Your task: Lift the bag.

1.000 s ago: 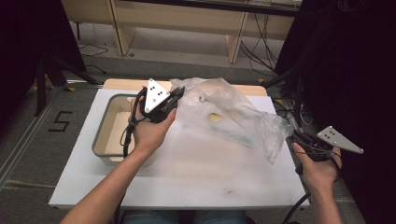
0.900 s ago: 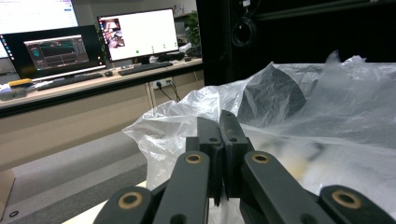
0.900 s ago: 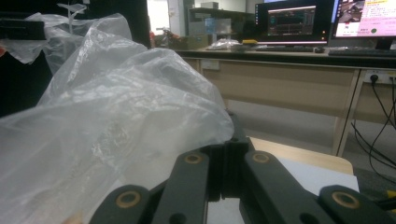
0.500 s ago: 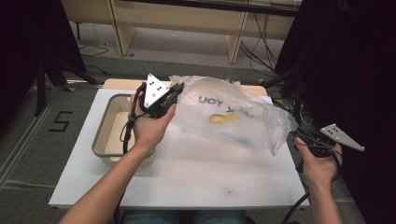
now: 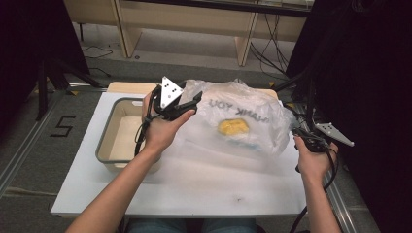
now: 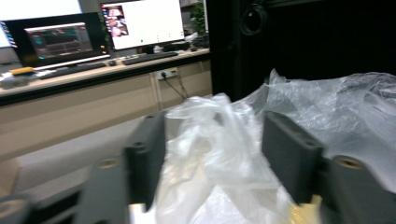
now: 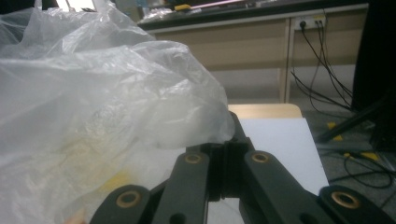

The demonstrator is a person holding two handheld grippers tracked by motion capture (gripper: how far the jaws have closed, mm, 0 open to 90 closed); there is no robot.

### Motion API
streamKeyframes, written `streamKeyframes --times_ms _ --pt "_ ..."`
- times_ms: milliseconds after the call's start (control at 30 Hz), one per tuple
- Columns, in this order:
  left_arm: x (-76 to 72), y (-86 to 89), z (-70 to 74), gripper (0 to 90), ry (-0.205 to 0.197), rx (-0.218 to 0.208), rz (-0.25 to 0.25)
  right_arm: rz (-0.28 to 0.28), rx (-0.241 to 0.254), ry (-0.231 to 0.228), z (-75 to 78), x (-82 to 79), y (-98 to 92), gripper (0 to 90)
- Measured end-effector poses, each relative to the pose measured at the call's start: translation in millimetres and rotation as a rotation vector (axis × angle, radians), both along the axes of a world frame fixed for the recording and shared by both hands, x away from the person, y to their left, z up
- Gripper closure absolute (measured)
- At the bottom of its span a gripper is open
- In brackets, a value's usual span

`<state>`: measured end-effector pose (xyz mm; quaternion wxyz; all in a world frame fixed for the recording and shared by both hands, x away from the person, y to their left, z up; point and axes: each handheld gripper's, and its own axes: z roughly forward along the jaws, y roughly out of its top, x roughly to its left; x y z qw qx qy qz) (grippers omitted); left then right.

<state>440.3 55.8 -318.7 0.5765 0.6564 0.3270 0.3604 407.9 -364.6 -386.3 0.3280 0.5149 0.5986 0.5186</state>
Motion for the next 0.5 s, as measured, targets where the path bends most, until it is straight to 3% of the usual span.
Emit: streamKeyframes --times_ms 200,367,500 --pt "-4.7 3.7 -0.9 28.9 0.001 0.008 0.018 -0.048 -0.001 0.046 -8.4 8.1 1.1 90.0" --pt "-8.3 9.2 -9.6 28.6 0.046 -0.016 0.001 -0.072 -0.008 0.079 -14.1 12.8 0.5 90.0" --pt "-11.3 14.5 -22.7 28.3 0.080 -0.012 -0.007 -0.096 -0.018 0.102 -18.7 16.5 -0.3 90.0"
